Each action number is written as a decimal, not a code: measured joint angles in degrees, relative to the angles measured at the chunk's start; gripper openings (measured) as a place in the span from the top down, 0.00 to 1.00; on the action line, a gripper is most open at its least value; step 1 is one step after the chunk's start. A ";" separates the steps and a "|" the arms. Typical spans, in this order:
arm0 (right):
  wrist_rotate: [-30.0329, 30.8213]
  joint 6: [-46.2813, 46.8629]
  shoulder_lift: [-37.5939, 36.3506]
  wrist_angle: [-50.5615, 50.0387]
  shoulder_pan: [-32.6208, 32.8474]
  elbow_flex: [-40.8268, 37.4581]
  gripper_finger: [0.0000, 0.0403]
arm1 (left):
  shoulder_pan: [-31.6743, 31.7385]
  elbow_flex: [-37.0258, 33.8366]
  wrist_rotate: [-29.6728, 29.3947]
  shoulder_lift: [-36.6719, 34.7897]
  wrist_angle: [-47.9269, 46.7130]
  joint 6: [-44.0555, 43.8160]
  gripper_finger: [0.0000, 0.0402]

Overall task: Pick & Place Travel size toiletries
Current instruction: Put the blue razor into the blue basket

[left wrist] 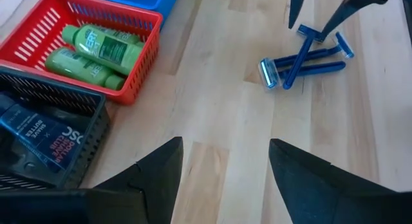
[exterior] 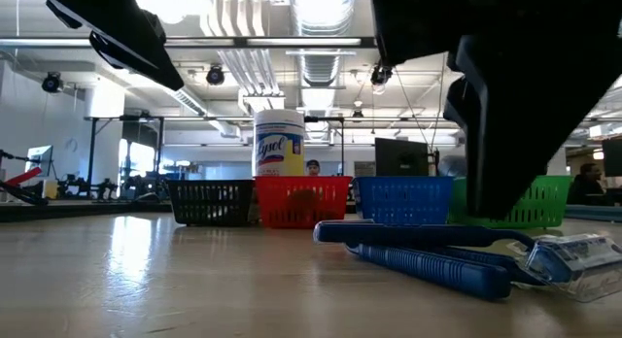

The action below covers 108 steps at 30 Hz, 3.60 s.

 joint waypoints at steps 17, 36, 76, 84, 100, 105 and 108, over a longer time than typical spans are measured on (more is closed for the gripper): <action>-2.41 -3.06 3.41 0.99 -0.31 -0.07 0.61 | 0.02 -0.85 -0.48 0.02 0.13 -1.23 0.41; -5.02 17.45 -2.49 -1.52 -0.80 0.86 0.94 | 0.19 -0.85 -2.86 -0.27 0.08 -4.25 0.41; 4.90 31.43 -15.38 -11.57 -28.81 -8.20 0.93 | 3.28 -0.85 -7.39 -15.47 -6.69 -3.80 0.41; 3.62 32.67 -15.52 -8.42 -28.92 -9.24 0.93 | 3.54 -0.90 -7.43 -15.47 -6.71 -3.92 0.41; 1.43 34.00 -14.84 -0.14 -32.24 -14.56 0.80 | 3.80 -0.96 -7.45 -15.47 -6.70 -4.15 0.42; 1.55 33.77 -15.01 -0.44 -31.99 -13.60 0.66 | 3.80 -0.96 -7.43 -15.47 -6.71 -4.55 0.42; 1.66 33.40 -15.25 -0.52 -31.06 -12.35 0.57 | 3.80 -0.96 -7.35 -15.47 -6.71 -4.66 0.42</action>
